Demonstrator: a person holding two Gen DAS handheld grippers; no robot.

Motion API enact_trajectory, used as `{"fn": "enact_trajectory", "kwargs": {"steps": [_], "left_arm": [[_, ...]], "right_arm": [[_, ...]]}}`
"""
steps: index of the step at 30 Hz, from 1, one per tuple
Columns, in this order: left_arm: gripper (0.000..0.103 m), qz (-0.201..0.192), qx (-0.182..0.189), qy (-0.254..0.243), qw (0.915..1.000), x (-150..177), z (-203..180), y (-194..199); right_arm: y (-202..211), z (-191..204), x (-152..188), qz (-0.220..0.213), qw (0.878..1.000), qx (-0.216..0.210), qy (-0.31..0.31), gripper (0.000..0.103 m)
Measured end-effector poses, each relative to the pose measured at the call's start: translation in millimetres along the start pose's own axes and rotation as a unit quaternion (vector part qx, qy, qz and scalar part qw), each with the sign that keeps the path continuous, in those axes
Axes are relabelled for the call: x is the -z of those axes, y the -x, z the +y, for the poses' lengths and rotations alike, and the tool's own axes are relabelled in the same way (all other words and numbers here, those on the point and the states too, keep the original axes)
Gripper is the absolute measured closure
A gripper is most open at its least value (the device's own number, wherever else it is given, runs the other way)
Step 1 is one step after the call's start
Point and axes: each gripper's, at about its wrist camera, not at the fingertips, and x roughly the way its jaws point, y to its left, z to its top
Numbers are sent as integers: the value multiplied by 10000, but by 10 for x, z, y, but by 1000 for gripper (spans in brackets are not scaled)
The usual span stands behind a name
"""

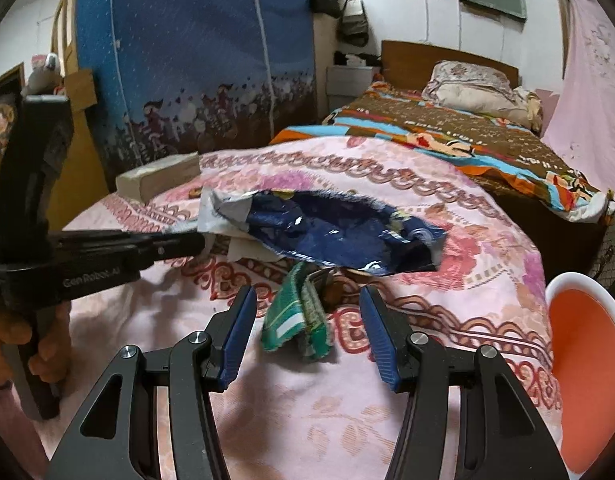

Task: Collect trash
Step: 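Grasp the green packet with the right tool while the left tool grasps a white cloth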

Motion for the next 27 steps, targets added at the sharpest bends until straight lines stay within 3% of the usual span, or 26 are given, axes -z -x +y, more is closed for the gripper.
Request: {"fn": "enact_trajectory", "kwargs": {"steps": [3, 5, 11, 16, 27], "left_arm": [[103, -34, -25, -51, 10000, 21, -19, 43], [103, -75, -31, -72, 9999, 43, -22, 87], [103, -309, -94, -91, 9994, 112, -33, 246], [103, -653, -148, -72, 9977, 189, -24, 414], [103, -1410, -116, -481, 9888, 251, -196, 644]], "right_arm": [[-58, 24, 3, 135, 9999, 52, 35, 53], [-77, 28, 10, 176, 9998, 57, 37, 74], [-68, 69, 33, 168, 9998, -51, 122, 95], [-7, 179, 56, 46, 9992, -170, 371, 97], [366, 211, 64, -1025, 9935, -181, 454, 98]]}}
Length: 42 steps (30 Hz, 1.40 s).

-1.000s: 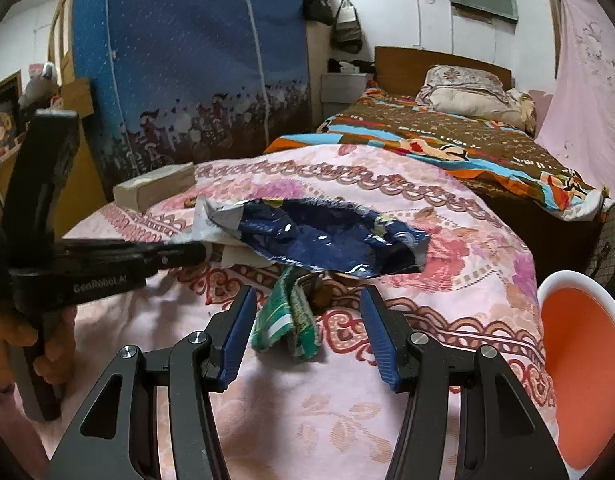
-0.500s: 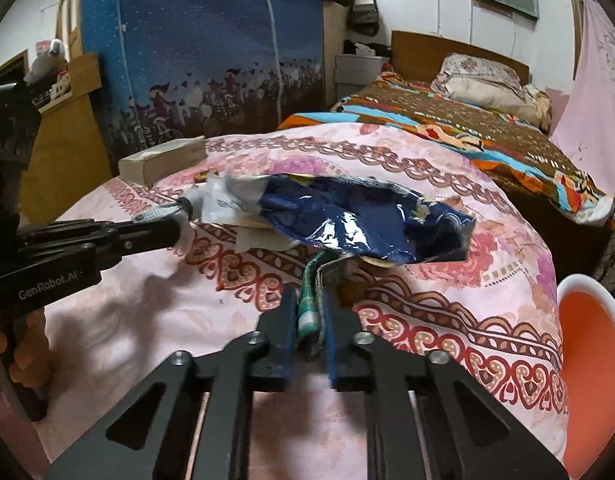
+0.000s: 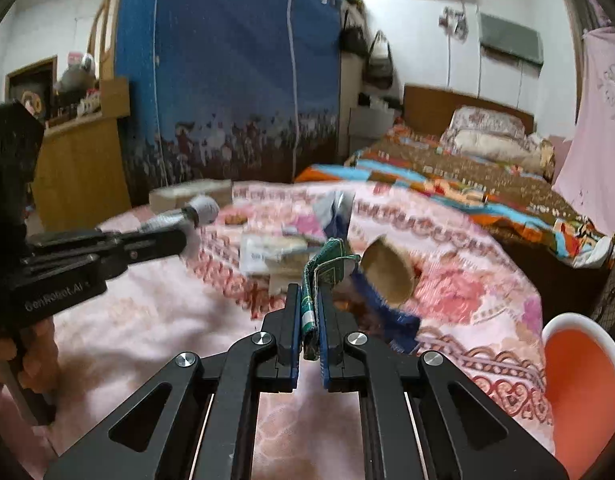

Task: Collect trash
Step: 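Grasp the green packet with the right tool while the left tool grasps a white cloth, then carry both items over the bucket and open both tools to release them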

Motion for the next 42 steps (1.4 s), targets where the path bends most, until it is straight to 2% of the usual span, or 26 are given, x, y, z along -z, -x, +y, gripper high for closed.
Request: {"fn": "enact_trajectory", "kwargs": {"steps": [7, 12, 18, 25, 29, 36, 42], "left_arm": [[103, -777, 212, -469, 9956, -142, -256, 148], [103, -1317, 516, -1018, 9847, -249, -508, 208], [103, -1672, 867, -1421, 9718, -349, -797, 206], [103, -1740, 1377, -1748, 9593, -459, -1167, 74], [103, -1629, 1693, -1849, 9542, -500, -1399, -41], [103, -1206, 2212, -2020, 9464, -525, -1766, -243], [103, -681, 2545, -2046, 9427, -516, -2032, -481]], "right_arm": [[373, -32, -76, -1194, 9920, 390, 89, 97], [665, -137, -111, -2000, 9759, 874, 73, 97], [926, -350, -87, -2541, 9572, 1387, -67, 97], [1113, -636, -13, -2676, 9429, 1939, -427, 97], [1204, -804, 50, -2638, 9357, 2231, -718, 96], [1308, -1184, 174, -2433, 9247, 2602, -1344, 95], [1329, -1456, 290, -2115, 9208, 2708, -1845, 94]]}}
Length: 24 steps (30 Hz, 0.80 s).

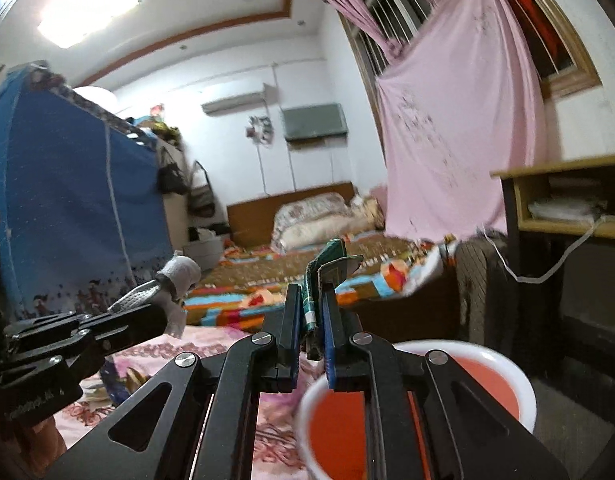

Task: Collect trash
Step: 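Carry both items over the bucket and open both tools to release them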

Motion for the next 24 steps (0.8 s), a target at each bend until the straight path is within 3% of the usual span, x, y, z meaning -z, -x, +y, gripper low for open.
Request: {"fn": "enact_trajectory", "kwargs": {"steps": [11, 18, 24], "left_arm": [[103, 938, 374, 665, 9927, 41, 63, -536], [103, 1225, 536, 1003, 9859, 54, 74, -709], [103, 1331, 550, 1120, 9832, 52, 94, -780]], "right_arm": [[-139, -206, 90, 605, 9970, 304, -376, 93], [-230, -316, 154, 928, 9931, 425, -578, 93], [-256, -353, 183, 1056, 9908, 559, -628, 85]]}}
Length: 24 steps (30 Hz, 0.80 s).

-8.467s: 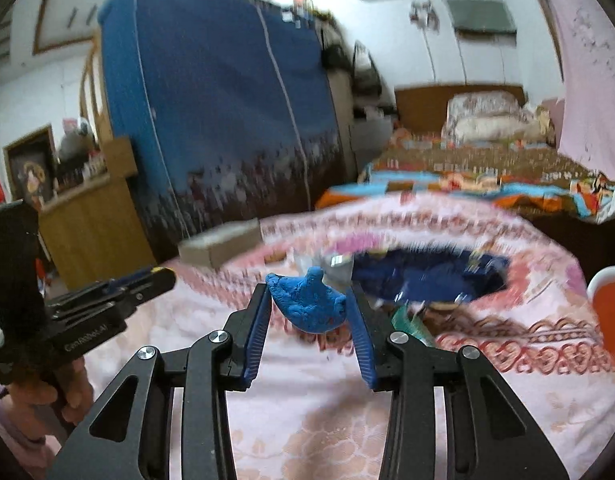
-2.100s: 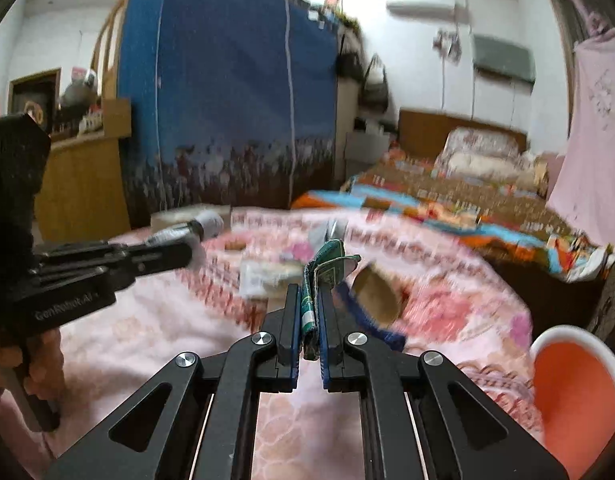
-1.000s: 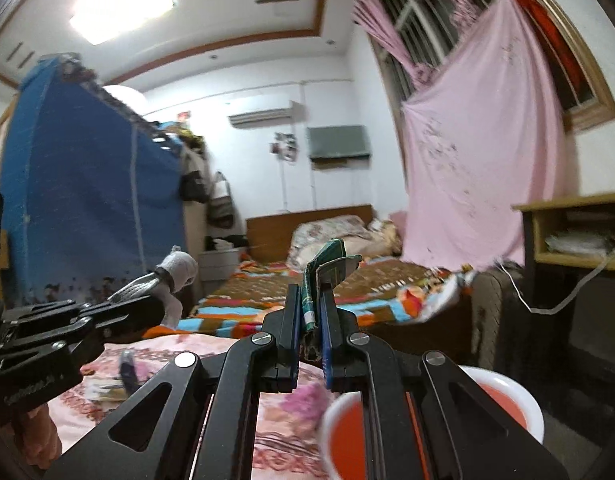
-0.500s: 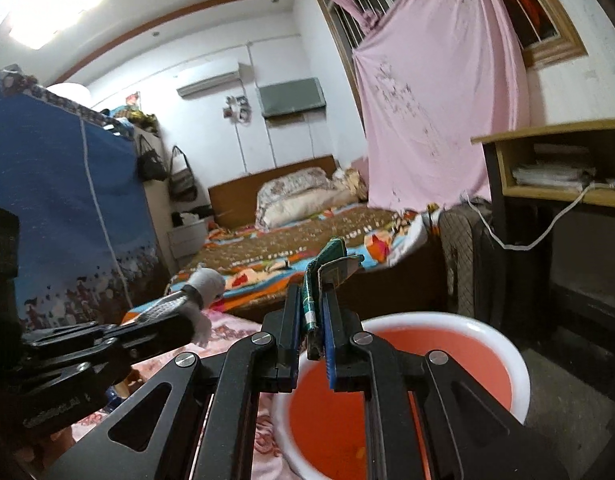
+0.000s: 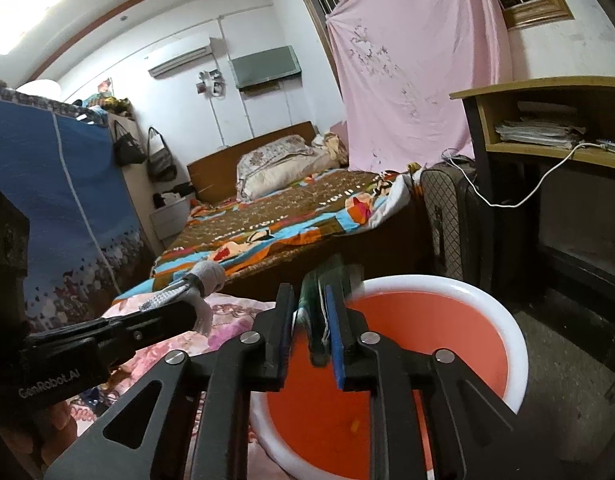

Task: Collect trash
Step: 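Carry both items over the bucket and open both tools to release them, then move both tools back over the dark blue wrapper on the bed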

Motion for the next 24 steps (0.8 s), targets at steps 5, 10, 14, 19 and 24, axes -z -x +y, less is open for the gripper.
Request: {"fn": "enact_trajectory", "kwargs": {"steps": [5, 10, 14, 19, 24], "left_arm": [[95, -3, -20, 163, 9999, 2, 61, 6], [90, -91, -150, 261, 9995, 25, 124, 67], [79, -279, -370, 398, 9981, 68, 183, 186], [63, -671, -792, 526, 9932, 126, 258, 431], [39, -1164, -1298, 690, 9823, 202, 378, 747]], "right_arm": [[-5, -12, 6, 19, 10000, 40, -27, 79], [11, -5, 3, -30, 10000, 75, -7, 79], [55, 31, -16, -182, 9998, 41, 42, 77], [130, 123, -44, -478, 9987, -63, 181, 59], [210, 274, -63, -778, 9959, -226, 407, 54]]}}
